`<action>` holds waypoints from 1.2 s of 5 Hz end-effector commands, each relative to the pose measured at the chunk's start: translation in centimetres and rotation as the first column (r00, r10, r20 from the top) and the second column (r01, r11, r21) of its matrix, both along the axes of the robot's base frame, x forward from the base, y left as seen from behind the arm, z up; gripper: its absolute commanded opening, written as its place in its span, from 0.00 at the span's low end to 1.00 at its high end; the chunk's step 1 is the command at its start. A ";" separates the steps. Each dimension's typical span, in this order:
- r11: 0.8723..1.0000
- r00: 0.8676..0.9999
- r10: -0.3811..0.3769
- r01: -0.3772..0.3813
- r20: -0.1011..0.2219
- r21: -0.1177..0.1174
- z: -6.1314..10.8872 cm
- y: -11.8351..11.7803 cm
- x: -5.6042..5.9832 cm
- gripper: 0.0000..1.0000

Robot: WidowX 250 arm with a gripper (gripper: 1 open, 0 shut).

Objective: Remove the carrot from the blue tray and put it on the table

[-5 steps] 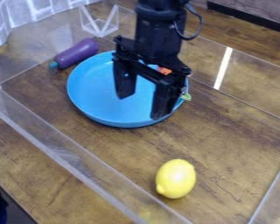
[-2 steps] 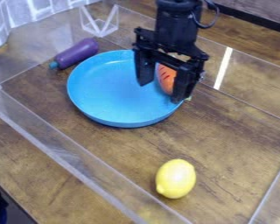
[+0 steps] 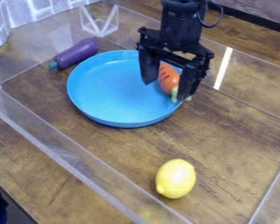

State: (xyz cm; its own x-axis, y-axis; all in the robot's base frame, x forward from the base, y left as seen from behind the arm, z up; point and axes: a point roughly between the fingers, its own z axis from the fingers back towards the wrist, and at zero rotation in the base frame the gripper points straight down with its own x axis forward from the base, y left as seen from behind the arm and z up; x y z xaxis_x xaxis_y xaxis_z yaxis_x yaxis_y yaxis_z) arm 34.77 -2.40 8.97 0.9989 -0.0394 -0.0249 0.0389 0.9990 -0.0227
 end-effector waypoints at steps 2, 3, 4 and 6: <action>1.000 0.999 -0.006 0.006 0.054 -0.011 2.1 0.1 0.9 1.00; 0.998 0.997 -0.056 0.057 0.050 -0.014 2.3 -0.5 0.9 1.00; 0.998 0.997 -0.057 0.058 0.049 -0.016 3.2 0.7 0.7 1.00; 0.998 0.997 -0.055 0.056 0.048 -0.022 5.0 3.0 0.1 1.00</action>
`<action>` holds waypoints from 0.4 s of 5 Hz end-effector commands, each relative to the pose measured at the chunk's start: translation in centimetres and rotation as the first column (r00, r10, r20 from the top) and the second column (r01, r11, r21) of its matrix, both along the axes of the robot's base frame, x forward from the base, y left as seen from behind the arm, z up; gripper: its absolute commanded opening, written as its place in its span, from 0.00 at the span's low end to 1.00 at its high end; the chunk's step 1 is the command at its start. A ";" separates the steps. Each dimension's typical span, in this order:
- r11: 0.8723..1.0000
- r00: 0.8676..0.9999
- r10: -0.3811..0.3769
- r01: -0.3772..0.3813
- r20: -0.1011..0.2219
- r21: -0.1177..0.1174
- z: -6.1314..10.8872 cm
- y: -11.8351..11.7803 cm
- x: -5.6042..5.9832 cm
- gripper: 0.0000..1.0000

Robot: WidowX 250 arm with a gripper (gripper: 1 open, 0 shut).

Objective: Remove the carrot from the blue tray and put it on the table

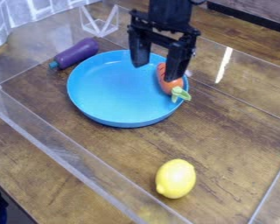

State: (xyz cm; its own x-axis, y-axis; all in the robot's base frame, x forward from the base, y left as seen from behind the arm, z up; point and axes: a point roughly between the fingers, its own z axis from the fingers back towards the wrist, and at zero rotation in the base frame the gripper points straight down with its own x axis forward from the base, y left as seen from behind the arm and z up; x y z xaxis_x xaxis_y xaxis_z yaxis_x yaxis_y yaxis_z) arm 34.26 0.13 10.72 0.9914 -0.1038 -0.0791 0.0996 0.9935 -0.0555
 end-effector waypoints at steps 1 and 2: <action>1.000 0.994 0.007 -0.006 0.108 -0.008 3.3 0.7 0.8 1.00; 1.000 0.994 0.004 -0.003 0.105 -0.011 2.8 1.0 1.2 1.00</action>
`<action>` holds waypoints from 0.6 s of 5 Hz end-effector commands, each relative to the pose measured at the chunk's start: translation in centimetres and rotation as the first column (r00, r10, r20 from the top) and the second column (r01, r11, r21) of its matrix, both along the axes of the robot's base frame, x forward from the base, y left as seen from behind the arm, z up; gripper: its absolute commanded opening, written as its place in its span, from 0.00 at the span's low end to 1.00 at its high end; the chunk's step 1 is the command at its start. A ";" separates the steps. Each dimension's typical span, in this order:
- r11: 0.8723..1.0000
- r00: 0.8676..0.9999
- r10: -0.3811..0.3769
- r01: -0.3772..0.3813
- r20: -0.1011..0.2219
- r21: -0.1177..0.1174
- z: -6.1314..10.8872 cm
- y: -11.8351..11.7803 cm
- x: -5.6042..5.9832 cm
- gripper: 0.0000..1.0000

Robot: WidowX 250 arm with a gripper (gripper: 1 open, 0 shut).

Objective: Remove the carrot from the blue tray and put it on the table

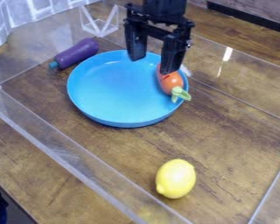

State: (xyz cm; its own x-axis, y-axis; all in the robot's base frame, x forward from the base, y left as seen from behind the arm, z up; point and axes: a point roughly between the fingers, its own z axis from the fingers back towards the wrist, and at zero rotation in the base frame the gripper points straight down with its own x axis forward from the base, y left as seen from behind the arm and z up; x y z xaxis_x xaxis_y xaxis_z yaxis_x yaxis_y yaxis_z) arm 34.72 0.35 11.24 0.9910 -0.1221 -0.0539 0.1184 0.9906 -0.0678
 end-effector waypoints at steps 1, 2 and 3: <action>0.999 0.995 0.054 -0.055 0.079 0.000 2.4 1.4 1.6 1.00; 0.995 0.992 0.097 -0.097 0.085 -0.007 3.1 2.5 2.6 1.00; 0.988 0.984 0.154 -0.154 0.088 -0.009 2.7 3.4 3.3 1.00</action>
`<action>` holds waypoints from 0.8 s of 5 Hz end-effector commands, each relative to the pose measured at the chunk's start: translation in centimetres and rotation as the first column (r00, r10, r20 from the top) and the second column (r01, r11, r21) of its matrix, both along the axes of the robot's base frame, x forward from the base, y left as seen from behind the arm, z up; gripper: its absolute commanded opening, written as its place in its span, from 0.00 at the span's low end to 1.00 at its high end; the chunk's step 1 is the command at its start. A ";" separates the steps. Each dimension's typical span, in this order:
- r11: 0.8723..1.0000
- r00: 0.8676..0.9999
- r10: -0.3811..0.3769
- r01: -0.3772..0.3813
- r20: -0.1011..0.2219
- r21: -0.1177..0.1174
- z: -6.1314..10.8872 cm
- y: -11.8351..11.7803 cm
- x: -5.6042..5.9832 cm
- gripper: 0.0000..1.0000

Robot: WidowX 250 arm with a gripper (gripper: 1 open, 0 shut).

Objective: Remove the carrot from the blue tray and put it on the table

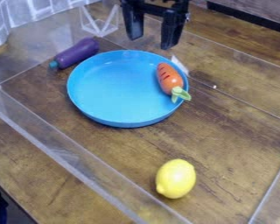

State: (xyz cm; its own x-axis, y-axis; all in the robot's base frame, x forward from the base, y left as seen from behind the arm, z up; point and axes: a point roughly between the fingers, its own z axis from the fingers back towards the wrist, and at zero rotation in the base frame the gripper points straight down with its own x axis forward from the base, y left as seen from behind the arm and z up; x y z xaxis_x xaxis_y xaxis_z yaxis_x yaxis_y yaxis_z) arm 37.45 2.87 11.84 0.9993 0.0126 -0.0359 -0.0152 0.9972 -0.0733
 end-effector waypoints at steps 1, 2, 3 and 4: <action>0.998 0.995 0.069 -0.070 0.068 0.010 1.0 1.5 1.4 1.00; 0.999 0.997 0.053 -0.053 0.063 0.002 0.2 1.0 2.3 1.00; 0.999 0.998 0.040 -0.040 0.058 -0.006 -0.9 0.4 3.2 1.00; 1.000 0.998 0.025 -0.024 0.052 -0.011 -2.5 0.2 3.7 1.00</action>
State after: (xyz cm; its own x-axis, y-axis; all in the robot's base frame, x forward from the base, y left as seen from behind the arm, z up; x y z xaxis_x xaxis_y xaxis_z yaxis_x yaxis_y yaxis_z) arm 40.22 3.66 6.80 0.9967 0.0527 -0.0619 -0.0581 0.9943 -0.0897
